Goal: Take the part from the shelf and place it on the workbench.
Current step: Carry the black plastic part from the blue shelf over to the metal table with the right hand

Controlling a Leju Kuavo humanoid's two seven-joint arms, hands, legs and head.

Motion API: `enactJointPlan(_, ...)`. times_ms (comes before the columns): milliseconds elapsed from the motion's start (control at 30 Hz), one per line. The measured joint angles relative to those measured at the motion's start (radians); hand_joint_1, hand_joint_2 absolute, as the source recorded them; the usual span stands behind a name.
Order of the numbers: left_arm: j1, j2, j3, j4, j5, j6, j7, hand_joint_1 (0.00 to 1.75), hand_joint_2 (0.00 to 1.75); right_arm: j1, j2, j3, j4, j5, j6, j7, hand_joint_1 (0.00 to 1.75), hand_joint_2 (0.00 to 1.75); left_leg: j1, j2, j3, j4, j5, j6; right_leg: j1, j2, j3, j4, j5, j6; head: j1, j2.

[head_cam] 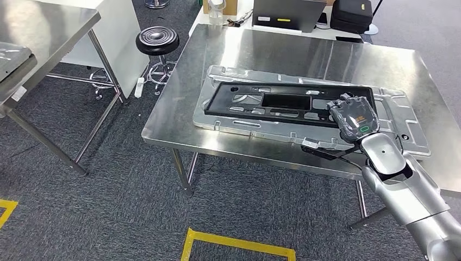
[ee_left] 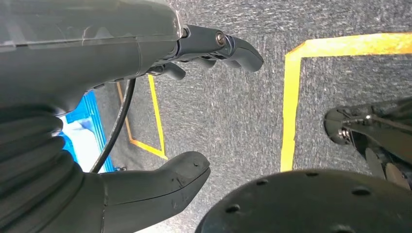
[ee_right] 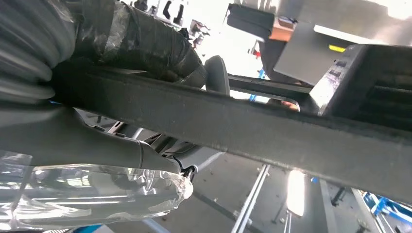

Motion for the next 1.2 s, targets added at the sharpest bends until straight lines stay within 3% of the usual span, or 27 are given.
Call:
enactJointPlan(67,-0.001,-0.002,0.000,-0.004,0.000,-0.003,0.002,0.00,1.75,0.000,0.001,-0.001,0.008,0.000,0.000,0.000,1.75,1.75,-0.002,0.004,-0.003,0.011,-0.009,-0.011,0.002,-0.005,0.061,-0.109,0.032,-0.003,0.000,0.000)
enactJointPlan(100,-0.001,-0.003,0.000,-0.006,0.000,-0.004,0.003,0.00,1.75,0.000,0.002,-0.002,0.011,0.000,0.000,0.000,1.75,1.75,-0.005,0.004,-0.004,0.017,-0.014,-0.014,0.002,-0.004,0.072,-0.133,0.034,-0.008,0.000,0.000)
enactJointPlan(233,-0.001,-0.004,0.002,-0.012,0.000,-0.005,0.007,0.00,1.75,0.003,0.005,-0.002,0.024,0.000,0.002,-0.004,1.75,1.75,-0.009,0.005,-0.006,0.016,-0.017,0.008,0.006,0.001,0.075,-0.136,0.030,-0.023,-0.001,0.000)
enactJointPlan(400,-0.001,-0.004,0.004,-0.013,0.000,-0.012,0.008,0.00,1.75,0.003,0.007,-0.002,0.035,0.000,0.003,-0.008,1.75,1.75,-0.005,0.004,0.000,0.007,-0.011,-0.002,0.012,0.001,0.074,-0.135,0.028,-0.033,-0.001,0.000)
enactJointPlan(600,-0.001,-0.004,0.007,-0.013,0.000,-0.017,0.009,0.00,1.75,0.003,0.008,-0.002,0.041,-0.001,0.010,-0.010,1.75,1.75,-0.003,0.004,0.000,0.004,-0.010,-0.026,0.017,0.000,0.073,-0.133,0.027,-0.034,-0.001,0.000)
enactJointPlan(700,-0.001,-0.005,0.008,-0.013,0.000,-0.018,0.009,0.00,1.75,0.003,0.009,-0.002,0.043,-0.001,0.012,-0.012,1.75,1.75,-0.003,0.004,0.000,0.005,-0.011,-0.029,0.016,0.000,0.074,-0.134,0.028,-0.034,-0.001,0.000)
enactJointPlan(800,-0.002,-0.005,0.008,-0.015,0.000,-0.018,0.009,0.00,1.75,0.002,0.010,-0.002,0.043,-0.001,0.013,-0.012,1.75,1.75,-0.007,0.005,-0.002,0.005,-0.012,-0.017,0.010,-0.002,0.079,-0.146,0.035,-0.026,-0.001,0.000)
enactJointPlan(867,-0.002,-0.006,0.008,-0.017,0.000,-0.019,0.008,0.00,1.75,0.002,0.010,-0.003,0.043,-0.001,0.013,-0.012,1.75,1.75,0.000,0.009,0.017,-0.026,0.003,-0.006,0.010,-0.001,0.083,-0.144,0.031,-0.020,-0.001,0.000)
enactJointPlan(933,-0.003,-0.009,0.008,-0.017,0.000,-0.020,0.008,0.00,1.75,0.003,0.009,-0.003,0.043,-0.001,0.013,-0.012,1.75,1.75,0.009,0.013,0.036,-0.055,0.018,-0.002,0.009,0.001,0.052,-0.074,-0.007,-0.014,0.000,0.000)
enactJointPlan(1000,-0.003,-0.010,0.009,-0.017,0.000,-0.020,0.008,0.00,1.75,0.005,0.010,-0.002,0.044,-0.002,0.013,-0.011,1.75,1.75,0.010,0.013,0.039,-0.059,0.019,-0.002,0.003,0.003,-0.014,0.050,-0.056,-0.003,0.000,0.000)
enactJointPlan(1033,-0.002,-0.010,0.009,-0.017,0.000,-0.020,0.008,0.00,1.75,0.008,0.011,-0.002,0.045,-0.002,0.013,-0.011,1.75,1.75,0.012,0.013,0.041,-0.056,0.016,-0.005,-0.002,0.003,-0.039,0.091,-0.061,0.004,0.000,0.000)
enactJointPlan(1067,-0.002,-0.011,0.009,-0.017,0.000,-0.020,0.008,0.00,1.75,0.011,0.011,-0.002,0.046,-0.002,0.013,-0.011,1.75,1.75,0.015,0.013,0.042,-0.052,0.010,-0.010,-0.008,0.002,-0.048,0.096,-0.047,0.012,0.000,0.000)
enactJointPlan(1100,-0.002,-0.012,0.009,-0.017,0.000,-0.020,0.008,0.00,1.75,0.013,0.011,-0.002,0.046,-0.003,0.013,-0.012,1.75,1.75,0.021,0.012,0.043,-0.043,0.003,-0.018,-0.015,0.000,-0.038,0.062,-0.015,0.022,0.000,0.000)
enactJointPlan(1167,-0.001,-0.011,0.009,-0.019,0.000,-0.020,0.008,0.00,1.75,0.016,0.014,-0.002,0.048,-0.003,0.013,-0.011,1.75,1.75,0.030,0.011,0.039,-0.016,-0.021,-0.039,-0.027,-0.006,0.013,-0.055,0.045,0.042,0.001,0.000)
enactJointPlan(1200,-0.001,-0.010,0.009,-0.020,0.000,-0.020,0.008,0.00,1.75,0.017,0.014,-0.002,0.048,-0.004,0.012,-0.010,1.75,1.75,0.030,0.010,0.035,-0.001,-0.034,-0.050,-0.028,-0.005,0.031,-0.093,0.055,0.038,0.001,0.000)
